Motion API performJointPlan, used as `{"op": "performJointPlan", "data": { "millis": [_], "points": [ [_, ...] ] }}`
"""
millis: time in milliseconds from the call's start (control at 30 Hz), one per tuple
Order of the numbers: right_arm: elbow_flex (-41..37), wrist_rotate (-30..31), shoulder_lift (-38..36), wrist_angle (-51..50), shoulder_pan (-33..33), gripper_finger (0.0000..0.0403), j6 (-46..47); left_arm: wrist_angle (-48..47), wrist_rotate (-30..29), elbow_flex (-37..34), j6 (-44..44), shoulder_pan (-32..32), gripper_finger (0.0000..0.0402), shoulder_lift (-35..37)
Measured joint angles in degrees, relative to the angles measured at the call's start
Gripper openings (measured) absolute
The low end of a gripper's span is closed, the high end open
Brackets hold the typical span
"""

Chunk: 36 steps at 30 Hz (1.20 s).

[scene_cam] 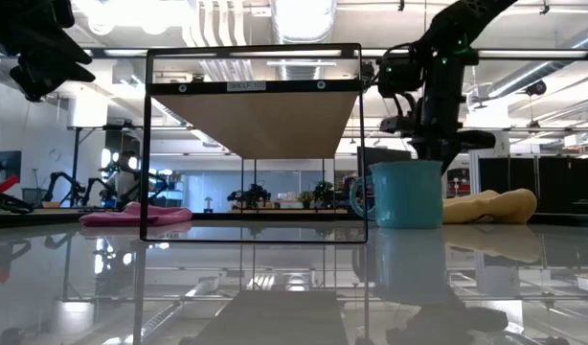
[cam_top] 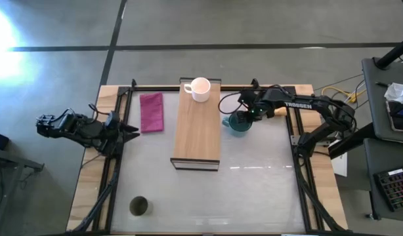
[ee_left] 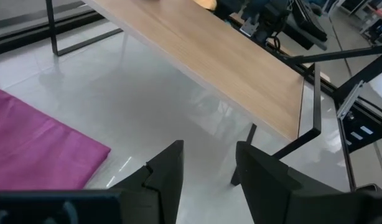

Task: Stack small to large cups/mugs on shelf
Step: Put the blue mug on the shelf

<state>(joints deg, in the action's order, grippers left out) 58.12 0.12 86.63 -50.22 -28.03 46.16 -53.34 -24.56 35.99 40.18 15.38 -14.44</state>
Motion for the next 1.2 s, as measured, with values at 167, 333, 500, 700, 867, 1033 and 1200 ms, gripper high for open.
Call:
{"op": "performJointPlan", "data": {
  "millis": [167, 333, 500, 700, 867, 1033, 1200],
  "points": [
    [6.7, 0.8, -0.8, -9.9, 3.1, 0.0017, -0.8, 0.0, 0.0, 0.0, 0.0, 0.0, 0.0132, 0.0],
    [15.8, 2.5, -2.4, -19.9, 7.6, 0.0016, 0.4, 0.2, 0.0, 0.0, 0.0, 0.0, 0.0132, 0.0],
    [26.5, 3.4, -3.3, -29.8, 12.3, 0.0016, 3.9, 0.2, 0.0, 0.0, -0.2, 0.0, 0.0132, 0.0],
    [39.5, 9.2, -2.6, -36.1, 19.5, 0.0016, 9.6, 0.2, 0.0, 0.0, -0.5, 0.0, 0.0132, 0.0],
    [49.6, 15.5, 1.8, -34.9, 23.1, 0.0016, 9.8, 0.3, 0.0, 0.0, -0.5, 0.0, 0.0132, 0.0],
    [60.1, 17.5, 10.5, -34.9, 22.4, 0.0016, 3.8, 0.4, 0.0, 0.0, -0.4, 0.0, 0.0132, 0.0],
    [70.5, 12.6, 20.5, -34.9, 19.9, 0.0016, -3.8, 0.4, 0.0, 0.1, -0.1, 0.0, 0.0132, 0.0]
  ]
}}
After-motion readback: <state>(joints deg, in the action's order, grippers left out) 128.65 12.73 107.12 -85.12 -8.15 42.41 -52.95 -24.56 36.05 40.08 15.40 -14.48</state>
